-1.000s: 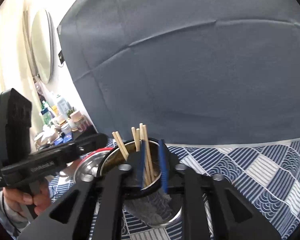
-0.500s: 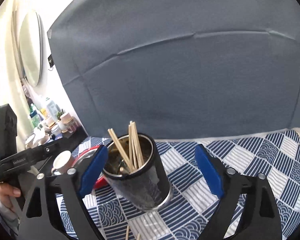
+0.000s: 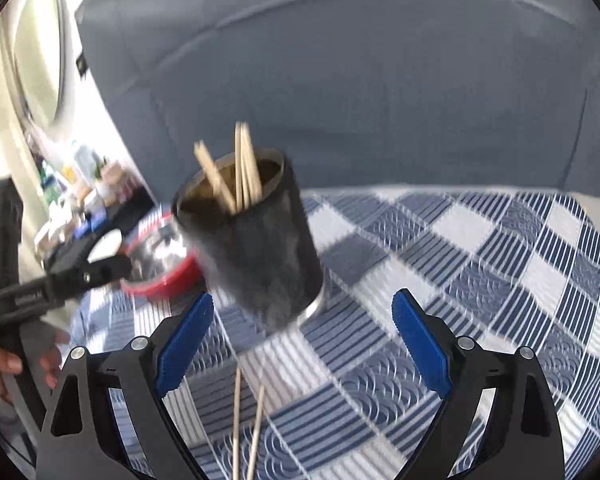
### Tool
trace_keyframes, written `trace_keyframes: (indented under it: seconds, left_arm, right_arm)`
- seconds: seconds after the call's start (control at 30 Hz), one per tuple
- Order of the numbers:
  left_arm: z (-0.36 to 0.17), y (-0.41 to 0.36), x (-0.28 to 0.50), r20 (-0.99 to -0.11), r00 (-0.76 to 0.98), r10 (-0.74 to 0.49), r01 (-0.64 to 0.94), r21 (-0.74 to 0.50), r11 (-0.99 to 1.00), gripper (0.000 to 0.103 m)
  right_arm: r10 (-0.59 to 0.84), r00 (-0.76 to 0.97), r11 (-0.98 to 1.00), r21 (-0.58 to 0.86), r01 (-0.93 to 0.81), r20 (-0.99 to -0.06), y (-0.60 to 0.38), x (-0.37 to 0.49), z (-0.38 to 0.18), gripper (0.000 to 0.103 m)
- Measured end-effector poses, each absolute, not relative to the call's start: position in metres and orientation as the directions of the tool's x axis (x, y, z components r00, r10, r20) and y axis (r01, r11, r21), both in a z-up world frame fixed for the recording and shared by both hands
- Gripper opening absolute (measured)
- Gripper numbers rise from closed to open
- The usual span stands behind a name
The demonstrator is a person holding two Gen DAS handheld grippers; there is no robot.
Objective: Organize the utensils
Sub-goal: 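Move both open tools back over the last loose chopsticks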
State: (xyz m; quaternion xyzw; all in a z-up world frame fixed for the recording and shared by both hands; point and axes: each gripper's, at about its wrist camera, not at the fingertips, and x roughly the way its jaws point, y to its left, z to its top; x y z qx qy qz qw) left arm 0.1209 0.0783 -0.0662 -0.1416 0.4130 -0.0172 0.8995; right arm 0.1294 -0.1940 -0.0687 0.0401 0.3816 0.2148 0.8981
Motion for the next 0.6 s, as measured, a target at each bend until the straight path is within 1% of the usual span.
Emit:
trace_keyframes:
  seconds: [0.23, 0.43, 0.6]
  left_arm:
    - [-0.097, 0.060, 0.105, -0.793, 0.587, -0.164, -0.056, -0.242, 0.969, 0.097]
    - [-0.117, 0.050, 0.100, -0.830, 0.534, -0.164, -0.055, -0.227, 0.972, 0.097]
    - [-0.134, 0.043, 0.100, -0.862, 0.481, -0.158, -0.062, -0.213, 0.975, 0.097]
  right_arm:
    - [0.382, 0.495, 0.906, 0.210, -0.368, -0.780, -0.183, 0.103, -0.123, 0.086]
    - [0.371, 0.424, 0.897, 0.200, -0.394, -0.826, -0.172, 0.081, -0.151, 0.086]
    - [0.361, 0.399, 0.895, 0.194, -0.402, -0.843, -0.167, 0.071, -0.162, 0.086]
